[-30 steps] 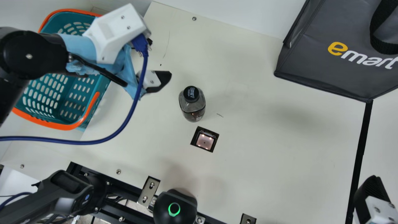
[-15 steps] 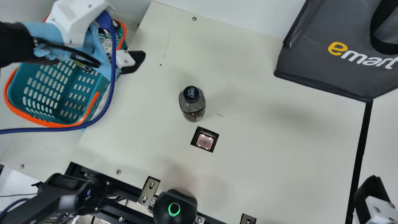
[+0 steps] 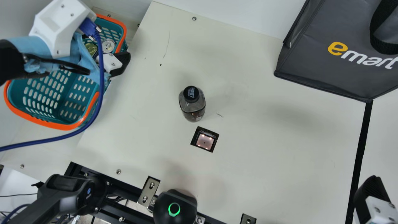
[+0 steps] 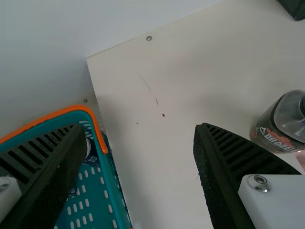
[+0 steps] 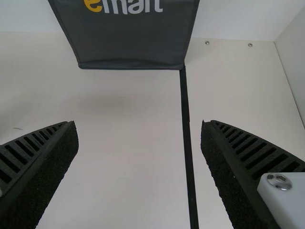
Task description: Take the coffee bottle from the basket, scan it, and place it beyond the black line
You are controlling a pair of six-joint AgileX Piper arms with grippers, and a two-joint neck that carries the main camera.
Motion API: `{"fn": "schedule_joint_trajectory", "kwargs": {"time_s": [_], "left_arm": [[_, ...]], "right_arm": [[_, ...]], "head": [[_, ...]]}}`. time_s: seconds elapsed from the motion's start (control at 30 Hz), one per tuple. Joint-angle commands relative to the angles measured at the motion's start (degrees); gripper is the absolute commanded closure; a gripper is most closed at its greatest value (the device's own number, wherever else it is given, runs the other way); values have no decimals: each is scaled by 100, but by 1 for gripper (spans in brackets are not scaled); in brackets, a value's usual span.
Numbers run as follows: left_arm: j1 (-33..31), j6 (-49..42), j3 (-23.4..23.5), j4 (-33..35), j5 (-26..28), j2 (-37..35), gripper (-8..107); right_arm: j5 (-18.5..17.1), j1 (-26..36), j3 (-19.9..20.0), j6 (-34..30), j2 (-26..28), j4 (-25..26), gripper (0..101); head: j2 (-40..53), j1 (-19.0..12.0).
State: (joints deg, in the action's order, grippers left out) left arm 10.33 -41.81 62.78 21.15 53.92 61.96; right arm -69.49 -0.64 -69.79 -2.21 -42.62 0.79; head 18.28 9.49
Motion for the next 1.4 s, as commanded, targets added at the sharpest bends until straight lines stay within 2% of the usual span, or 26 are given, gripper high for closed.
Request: {"fn": "schedule_joint_trajectory", "kwargs": {"time_s": [0.0,0.57,1.23,1.37], "left_arm": [[-41,198,-100,-65,-76,-72,9],[-518,1257,-369,-570,-238,-391,9],[-514,1259,-363,-566,-236,-391,9],[-514,1259,-363,-566,-236,-391,9]], "right_arm": [[0,0,0,0,0,0,10],[0,0,0,0,0,0,10],[0,0,0,0,0,0,10],[0,0,0,0,0,0,10]], "head": [[14,-157],[14,-157],[14,-157],[-519,-157]]}}
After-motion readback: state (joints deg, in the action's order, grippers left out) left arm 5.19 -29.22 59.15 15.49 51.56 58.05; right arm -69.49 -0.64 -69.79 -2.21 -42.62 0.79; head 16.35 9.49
